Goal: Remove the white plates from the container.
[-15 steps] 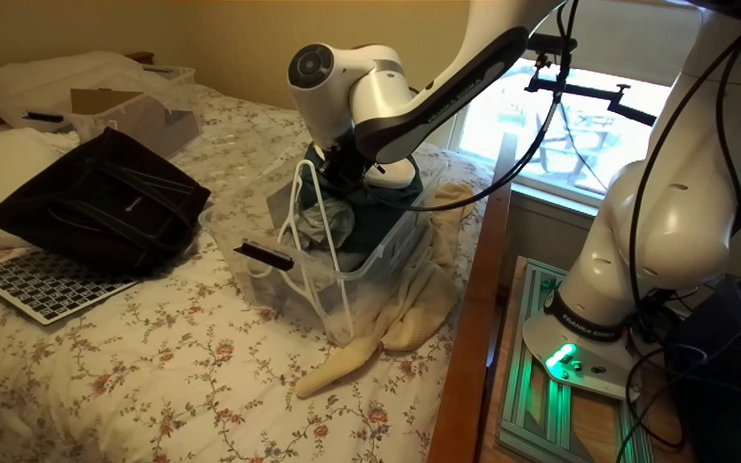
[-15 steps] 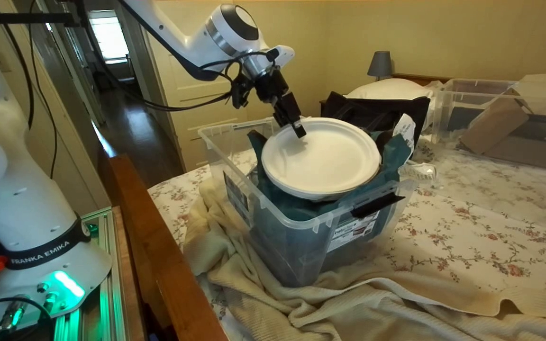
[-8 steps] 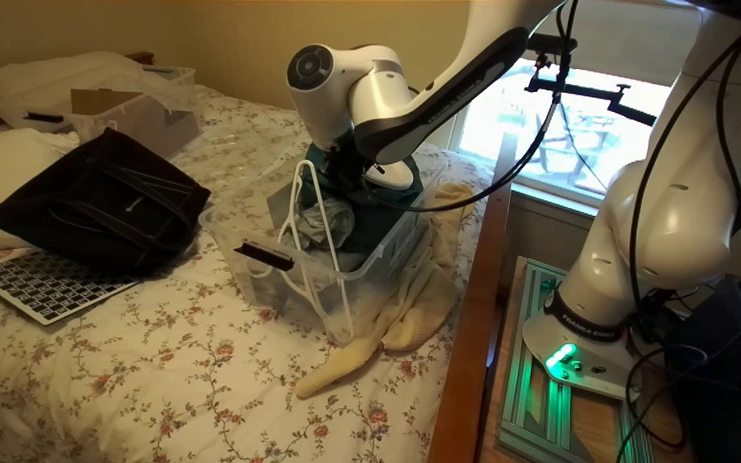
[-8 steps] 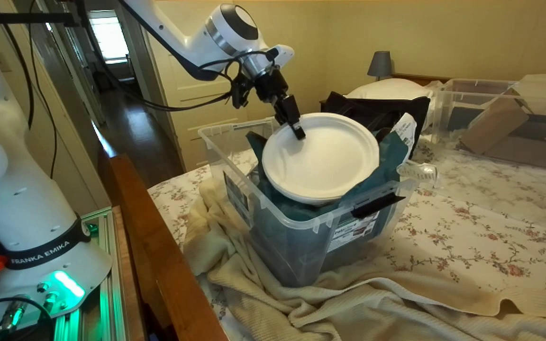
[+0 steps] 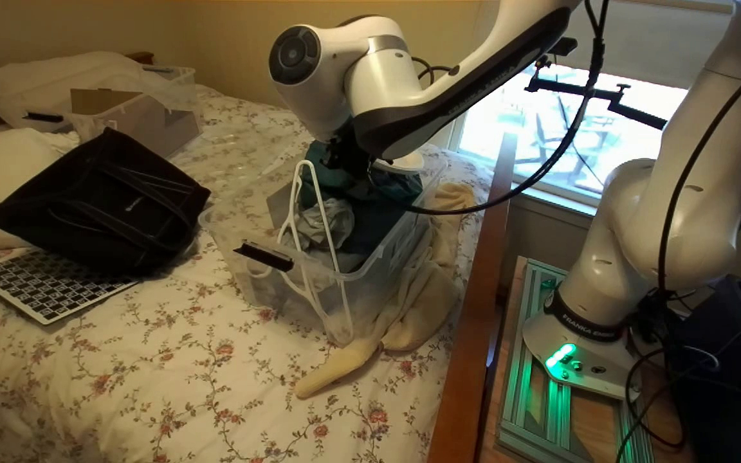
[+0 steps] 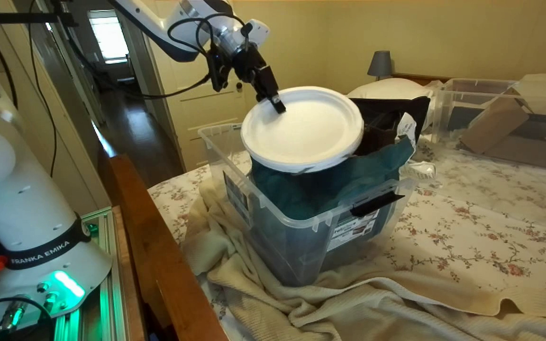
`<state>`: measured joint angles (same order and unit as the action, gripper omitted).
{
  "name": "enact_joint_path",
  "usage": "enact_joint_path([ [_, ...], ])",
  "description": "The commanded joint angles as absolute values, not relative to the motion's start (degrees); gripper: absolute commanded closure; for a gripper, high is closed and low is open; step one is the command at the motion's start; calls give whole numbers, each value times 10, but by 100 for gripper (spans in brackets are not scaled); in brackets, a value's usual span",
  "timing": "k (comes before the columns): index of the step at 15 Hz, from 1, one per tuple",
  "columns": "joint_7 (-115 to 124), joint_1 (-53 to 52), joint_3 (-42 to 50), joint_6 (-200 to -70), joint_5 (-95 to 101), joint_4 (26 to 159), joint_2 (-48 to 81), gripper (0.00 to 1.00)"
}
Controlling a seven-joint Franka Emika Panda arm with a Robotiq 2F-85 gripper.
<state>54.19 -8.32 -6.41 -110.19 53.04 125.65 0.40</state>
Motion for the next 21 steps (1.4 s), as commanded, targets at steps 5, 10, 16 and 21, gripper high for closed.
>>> enact_joint_path([
  [5,538,-89,-90,-1001,552,1285,-87,96],
  [10,517,-43,-46,-1031,588,1299,-123,96],
  [16,518,-25,-32,-1030,575,1281,-103,82],
  [21,511,-18,-22,-1041,564,1271,-86,96],
])
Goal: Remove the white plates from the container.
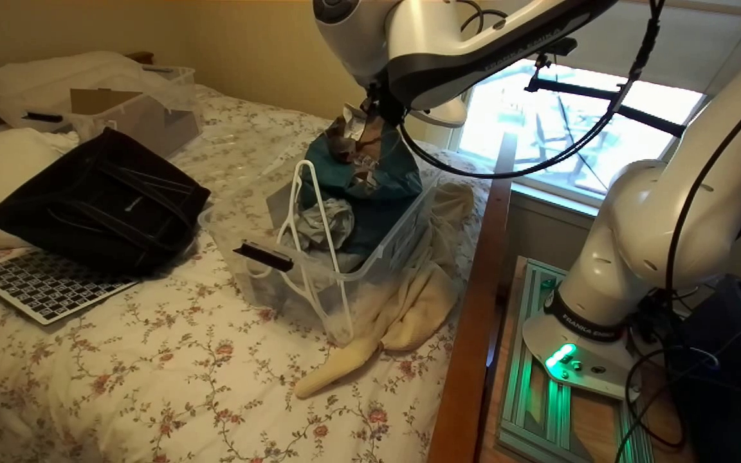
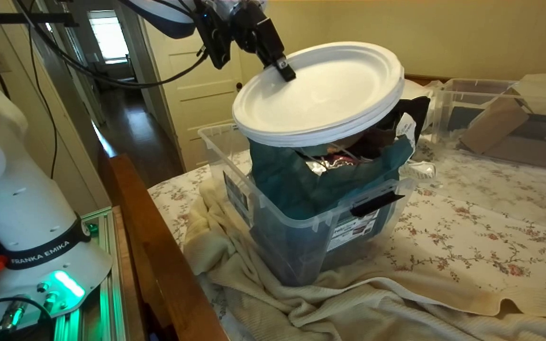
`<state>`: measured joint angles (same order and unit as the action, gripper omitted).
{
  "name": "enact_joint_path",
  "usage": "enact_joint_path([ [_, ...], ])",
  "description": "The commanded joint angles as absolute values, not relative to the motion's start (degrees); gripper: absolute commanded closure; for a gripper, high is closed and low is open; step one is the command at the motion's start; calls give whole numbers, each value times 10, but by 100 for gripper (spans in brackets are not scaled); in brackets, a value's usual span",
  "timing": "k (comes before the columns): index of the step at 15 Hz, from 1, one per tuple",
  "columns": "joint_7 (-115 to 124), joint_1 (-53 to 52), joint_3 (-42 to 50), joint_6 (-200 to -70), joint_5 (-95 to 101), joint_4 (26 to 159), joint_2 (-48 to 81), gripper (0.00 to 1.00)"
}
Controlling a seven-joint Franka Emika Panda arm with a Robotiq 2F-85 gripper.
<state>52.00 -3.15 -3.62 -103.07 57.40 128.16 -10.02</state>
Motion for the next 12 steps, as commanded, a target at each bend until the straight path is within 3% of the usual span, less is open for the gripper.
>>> enact_joint_path([
  [1,509,-9,-12,-1046,565,1262,-77,96],
  [12,471,69,73,-1155,570,1148,38,96],
])
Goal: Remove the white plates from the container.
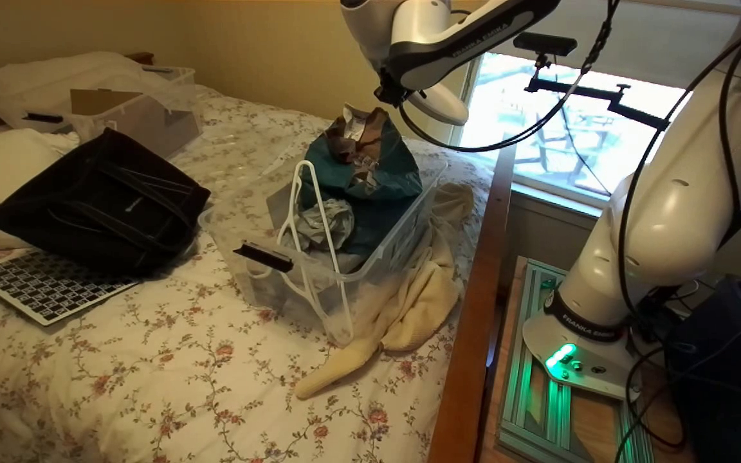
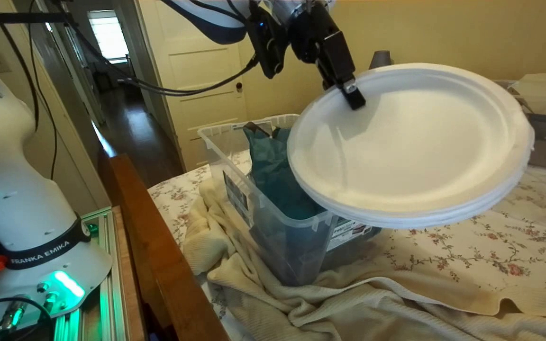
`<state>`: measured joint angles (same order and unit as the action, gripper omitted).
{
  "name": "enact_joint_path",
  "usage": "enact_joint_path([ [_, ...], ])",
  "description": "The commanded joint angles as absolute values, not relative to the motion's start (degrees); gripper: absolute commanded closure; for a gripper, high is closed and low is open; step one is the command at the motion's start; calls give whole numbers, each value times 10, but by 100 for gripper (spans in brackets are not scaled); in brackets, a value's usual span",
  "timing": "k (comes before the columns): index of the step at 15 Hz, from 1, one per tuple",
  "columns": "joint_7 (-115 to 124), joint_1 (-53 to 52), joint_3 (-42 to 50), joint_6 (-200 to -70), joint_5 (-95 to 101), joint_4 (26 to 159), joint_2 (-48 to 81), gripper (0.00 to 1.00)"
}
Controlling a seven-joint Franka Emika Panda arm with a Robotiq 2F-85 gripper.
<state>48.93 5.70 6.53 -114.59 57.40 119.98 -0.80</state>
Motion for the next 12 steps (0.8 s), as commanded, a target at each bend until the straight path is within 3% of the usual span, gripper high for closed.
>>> enact_joint_path([
  [1,470,72,78,-1156,569,1135,52,96],
  [8,443,106,112,-1189,555,1053,157,96],
  [9,468,94,108,-1185,571,1098,121,96],
  [10,467,97,111,-1187,571,1092,131,82],
  [12,467,96,112,-1186,570,1092,134,82],
])
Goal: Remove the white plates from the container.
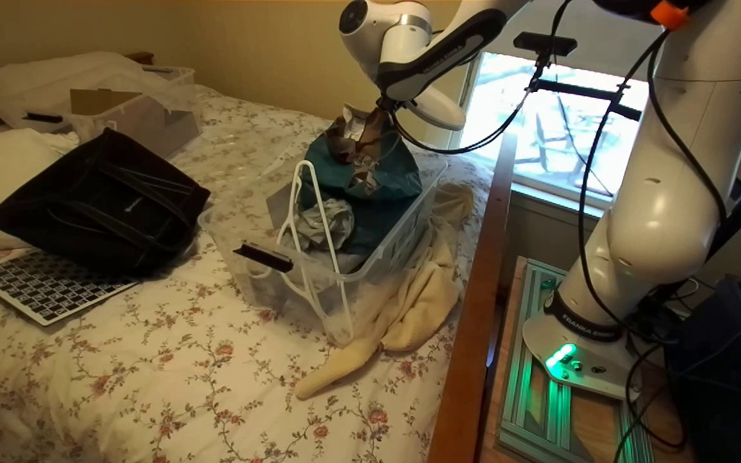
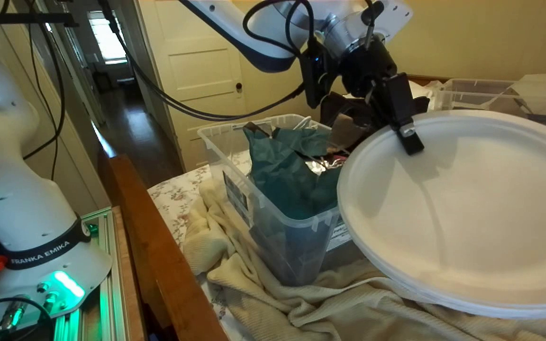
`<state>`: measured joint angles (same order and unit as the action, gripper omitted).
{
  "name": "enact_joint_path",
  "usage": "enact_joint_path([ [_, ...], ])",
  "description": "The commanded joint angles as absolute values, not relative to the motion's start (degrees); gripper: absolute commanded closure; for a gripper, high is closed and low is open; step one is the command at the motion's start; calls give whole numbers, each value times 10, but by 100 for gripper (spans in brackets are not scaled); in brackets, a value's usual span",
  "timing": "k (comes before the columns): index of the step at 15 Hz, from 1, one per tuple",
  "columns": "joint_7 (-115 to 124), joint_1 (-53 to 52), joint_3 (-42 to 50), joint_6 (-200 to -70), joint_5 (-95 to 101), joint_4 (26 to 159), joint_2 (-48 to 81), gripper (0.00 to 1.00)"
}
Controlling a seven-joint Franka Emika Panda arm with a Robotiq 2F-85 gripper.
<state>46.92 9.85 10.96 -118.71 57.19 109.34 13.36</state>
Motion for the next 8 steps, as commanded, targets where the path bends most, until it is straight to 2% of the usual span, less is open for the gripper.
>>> enact_joint_path([
  [1,468,95,112,-1187,571,1093,133,82],
  [2,468,94,111,-1187,571,1093,132,96],
  [8,404,139,136,-1200,484,1052,177,96],
])
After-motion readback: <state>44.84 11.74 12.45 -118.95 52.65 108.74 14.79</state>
